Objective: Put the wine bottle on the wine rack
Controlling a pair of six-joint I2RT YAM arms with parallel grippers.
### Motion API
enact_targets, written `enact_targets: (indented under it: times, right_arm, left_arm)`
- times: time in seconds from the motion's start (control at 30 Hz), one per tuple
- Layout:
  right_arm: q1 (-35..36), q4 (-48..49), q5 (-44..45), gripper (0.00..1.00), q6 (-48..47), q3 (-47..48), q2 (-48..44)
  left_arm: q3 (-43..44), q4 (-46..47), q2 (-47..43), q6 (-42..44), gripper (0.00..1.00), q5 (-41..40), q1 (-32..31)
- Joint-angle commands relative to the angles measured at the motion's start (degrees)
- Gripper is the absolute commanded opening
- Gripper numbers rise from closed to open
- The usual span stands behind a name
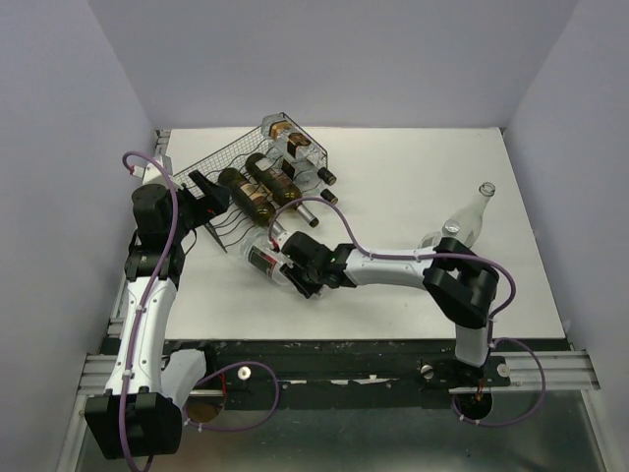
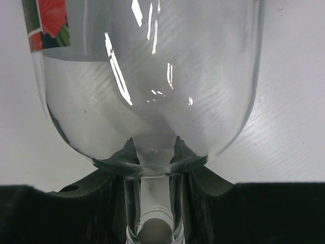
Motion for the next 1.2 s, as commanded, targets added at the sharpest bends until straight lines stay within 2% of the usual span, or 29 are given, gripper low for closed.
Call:
enact_targets:
  times: [0.0, 0.43, 0.73, 0.93, 1.17]
  right_arm:
    - [1.1, -1.1, 0.4, 0.01, -0.8, -0.1, -6.4]
    - [2.0, -2.9, 0.9, 0.01, 0.8, -1.1, -18.3]
    - [2.0, -0.5, 8.2, 0.01, 0.9, 0.8, -26.1]
    - [1.2, -1.7, 16.0, 0.01, -6.1, 11.9, -19.3]
    - [-4.8, -2.8, 16.3, 0.01, -13.4, 29.1, -5.4]
  left_arm:
    - [1.3, 0.1, -0.8, 0.5, 0.99, -1.1, 0.2]
    - [2.2, -1.3, -1.9, 0.2, 0.99, -0.9, 0.1]
    - [3.4, -3.0, -10.5, -0.2, 0.99, -1.5, 0.2]
    - [3.3, -1.9, -16.9, -1.5, 0.99, -1.0, 0.1]
    - [4.6, -4.4, -18.3, 0.6, 0.99, -1.2, 0.1]
